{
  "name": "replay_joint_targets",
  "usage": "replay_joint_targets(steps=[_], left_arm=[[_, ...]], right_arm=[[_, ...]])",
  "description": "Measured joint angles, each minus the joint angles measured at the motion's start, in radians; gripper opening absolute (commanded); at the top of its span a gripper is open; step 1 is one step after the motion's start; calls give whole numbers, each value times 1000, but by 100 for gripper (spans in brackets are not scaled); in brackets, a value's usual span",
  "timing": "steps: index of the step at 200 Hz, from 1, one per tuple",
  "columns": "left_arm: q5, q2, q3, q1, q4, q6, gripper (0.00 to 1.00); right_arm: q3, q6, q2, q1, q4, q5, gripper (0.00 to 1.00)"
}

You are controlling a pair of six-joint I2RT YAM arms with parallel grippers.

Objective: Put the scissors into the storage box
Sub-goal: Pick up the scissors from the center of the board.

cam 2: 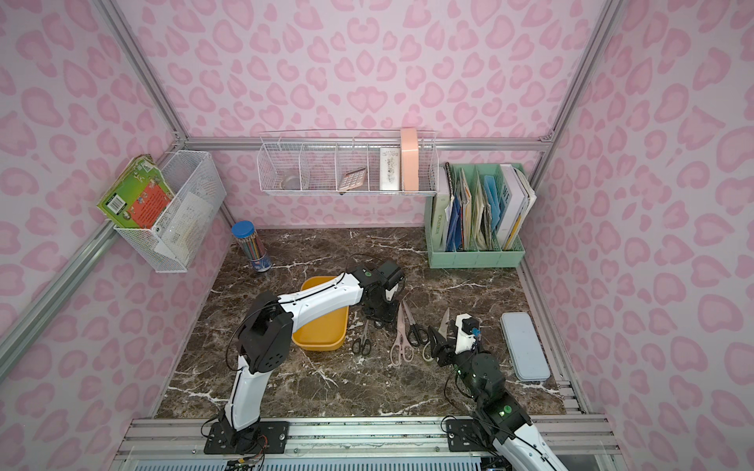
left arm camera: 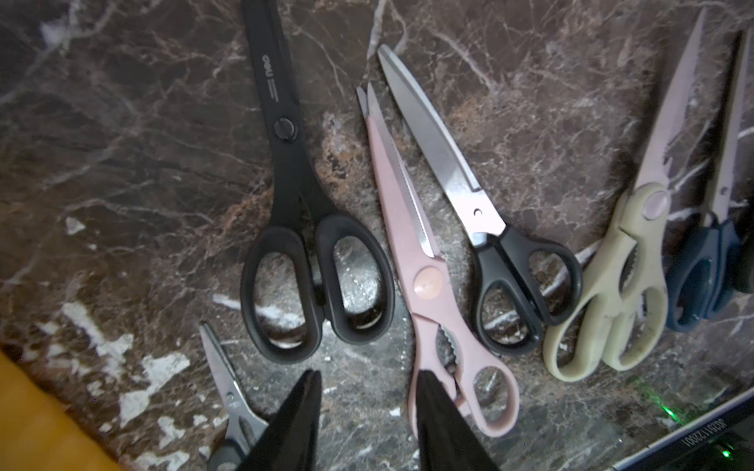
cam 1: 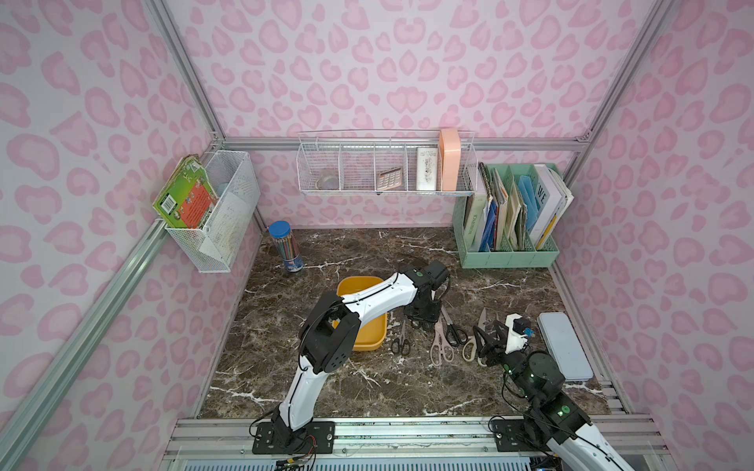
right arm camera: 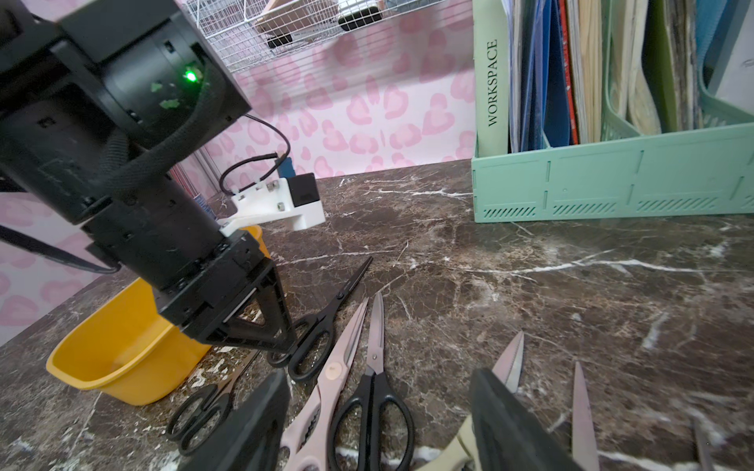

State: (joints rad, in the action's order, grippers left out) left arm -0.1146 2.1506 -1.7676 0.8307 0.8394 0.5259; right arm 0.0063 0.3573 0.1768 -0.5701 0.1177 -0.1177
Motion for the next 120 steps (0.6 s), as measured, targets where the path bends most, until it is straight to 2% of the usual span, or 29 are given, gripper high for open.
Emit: replay_joint_targets(steps=[105, 120], left_arm=[[44, 103, -44, -19, -2, -6, 38], [44, 117, -54, -18, -1, -8, 33]], right_arm=[[10, -51, 128, -93, 48, 0, 74], [10, -52, 118, -95, 48, -1, 74]])
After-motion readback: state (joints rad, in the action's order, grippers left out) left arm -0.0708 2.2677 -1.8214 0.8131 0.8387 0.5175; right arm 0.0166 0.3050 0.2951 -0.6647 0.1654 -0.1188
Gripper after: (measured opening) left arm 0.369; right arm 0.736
